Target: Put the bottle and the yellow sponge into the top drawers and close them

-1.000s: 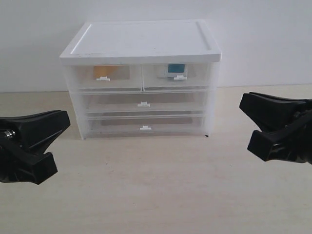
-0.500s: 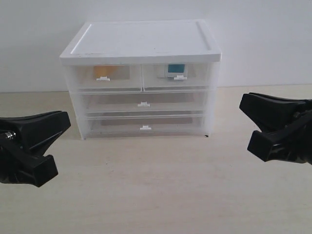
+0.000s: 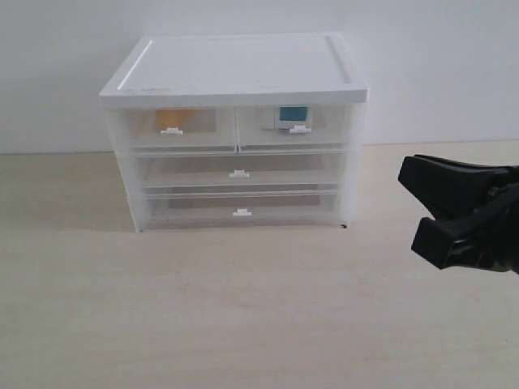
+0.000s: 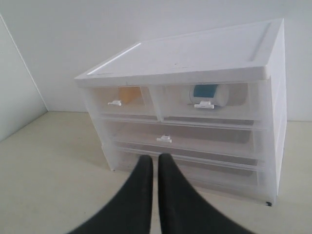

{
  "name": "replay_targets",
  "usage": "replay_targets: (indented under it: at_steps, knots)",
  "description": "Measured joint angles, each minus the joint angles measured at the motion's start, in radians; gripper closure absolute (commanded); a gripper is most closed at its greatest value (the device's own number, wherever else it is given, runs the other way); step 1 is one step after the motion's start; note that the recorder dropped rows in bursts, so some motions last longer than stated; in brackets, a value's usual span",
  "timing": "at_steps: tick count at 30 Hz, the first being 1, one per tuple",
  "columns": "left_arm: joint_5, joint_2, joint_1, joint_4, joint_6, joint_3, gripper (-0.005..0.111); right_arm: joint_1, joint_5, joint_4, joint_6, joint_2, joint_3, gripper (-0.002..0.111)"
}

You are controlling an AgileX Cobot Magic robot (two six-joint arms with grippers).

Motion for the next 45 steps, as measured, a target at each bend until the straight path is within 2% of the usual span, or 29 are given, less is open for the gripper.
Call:
replay_targets:
  at_steps: [4,13,19,24,33,36,37,38,40,45]
  knots:
    - [0.041,-0.164,0.122,0.035,0.000,0.060,0.103,0.000,0.000,0.000,0.000,0.000,0.000,0.108]
    - [0.034,-0.575,0.268,0.058,0.000,0.269,0.103,0.000,0.000,0.000,0.000,0.000,0.000,0.108]
    - [0.011,-0.621,0.334,0.062,0.017,0.307,0.103,-0.001,0.000,0.000,0.000,0.000,0.000,0.108]
    - [0.022,-0.621,0.353,0.067,0.120,0.307,0.103,-0.002,0.000,0.000,0.000,0.000,0.000,0.108]
    - [0.235,-0.621,0.353,0.088,0.155,0.308,0.103,-0.002,0.000,0.000,0.000,0.000,0.002,0.108]
    - [0.296,-0.621,0.353,0.172,0.069,0.308,0.103,-0.003,0.000,0.000,0.000,0.000,0.002,0.108]
    - [0.308,-0.621,0.353,0.225,0.012,0.308,0.103,-0.003,0.000,0.000,0.000,0.000,0.002,0.108]
    - [0.322,-0.621,0.353,0.333,-0.116,0.308,0.103,-0.003,0.000,0.000,0.000,0.000,0.002,0.108]
    - [0.329,-0.621,0.353,0.409,-0.216,0.308,0.103,-0.003,0.000,0.000,0.000,0.000,0.002,0.108]
    - [0.329,-0.621,0.353,0.459,-0.256,0.308,0.103,-0.003,0.000,0.000,0.000,0.000,0.002,0.108]
